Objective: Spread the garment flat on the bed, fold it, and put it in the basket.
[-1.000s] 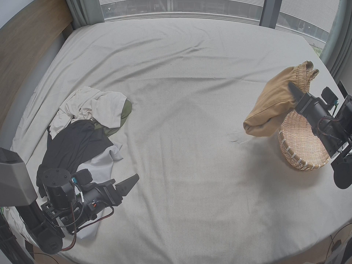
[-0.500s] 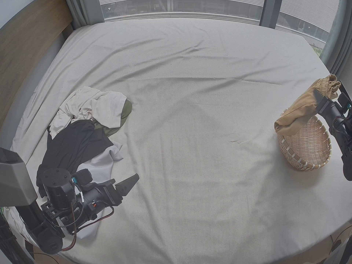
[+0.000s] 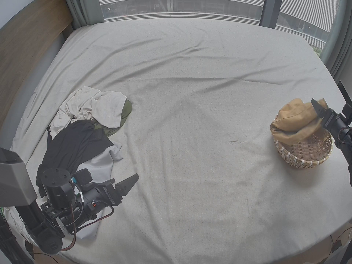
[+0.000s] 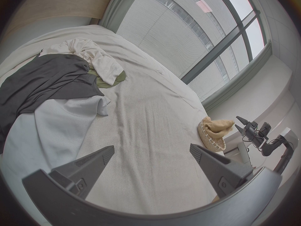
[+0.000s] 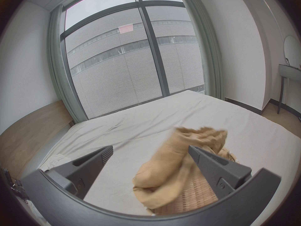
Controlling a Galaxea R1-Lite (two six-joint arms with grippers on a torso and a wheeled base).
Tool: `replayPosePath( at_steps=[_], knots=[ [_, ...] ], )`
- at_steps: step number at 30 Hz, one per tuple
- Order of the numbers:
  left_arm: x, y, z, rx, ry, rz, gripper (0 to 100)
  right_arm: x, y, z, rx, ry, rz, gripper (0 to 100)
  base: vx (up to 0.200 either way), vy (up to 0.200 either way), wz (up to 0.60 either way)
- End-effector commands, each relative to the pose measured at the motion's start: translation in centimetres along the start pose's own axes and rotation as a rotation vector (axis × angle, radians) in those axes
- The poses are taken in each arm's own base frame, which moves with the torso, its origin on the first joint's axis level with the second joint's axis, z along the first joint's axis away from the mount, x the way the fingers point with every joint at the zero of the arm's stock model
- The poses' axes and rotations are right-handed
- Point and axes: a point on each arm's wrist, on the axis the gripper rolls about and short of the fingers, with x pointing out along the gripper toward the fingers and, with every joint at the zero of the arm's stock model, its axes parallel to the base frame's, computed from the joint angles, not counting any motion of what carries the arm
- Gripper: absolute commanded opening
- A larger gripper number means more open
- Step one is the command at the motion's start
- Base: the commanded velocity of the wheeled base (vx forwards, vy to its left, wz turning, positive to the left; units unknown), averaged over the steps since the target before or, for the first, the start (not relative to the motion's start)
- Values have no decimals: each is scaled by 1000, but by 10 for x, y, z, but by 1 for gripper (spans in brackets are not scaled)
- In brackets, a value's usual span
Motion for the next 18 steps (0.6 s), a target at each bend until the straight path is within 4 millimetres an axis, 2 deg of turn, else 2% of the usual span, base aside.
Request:
replayPosePath(
  at_steps=[1,3,6,11,14,18],
  knots=[
    [-2,-7,1,6,-8,-27,100,-48,30,31,-10,-14,119,100,0,0,0],
    [-5,-12,2,11,-17,-47,100,-59,44,30,-10,39,199,100,0,0,0],
    [-14,-27,5,23,-46,-91,100,-68,65,16,-22,145,381,100,0,0,0],
    [-41,-48,6,65,-69,-190,100,-80,80,-6,-54,251,563,100,0,0,0],
    [-56,-47,6,141,-79,-192,100,-91,86,-16,-55,293,627,100,0,0,0],
    [-71,-47,11,229,-126,-199,100,-110,80,-23,-60,299,654,100,0,0,0]
  ],
)
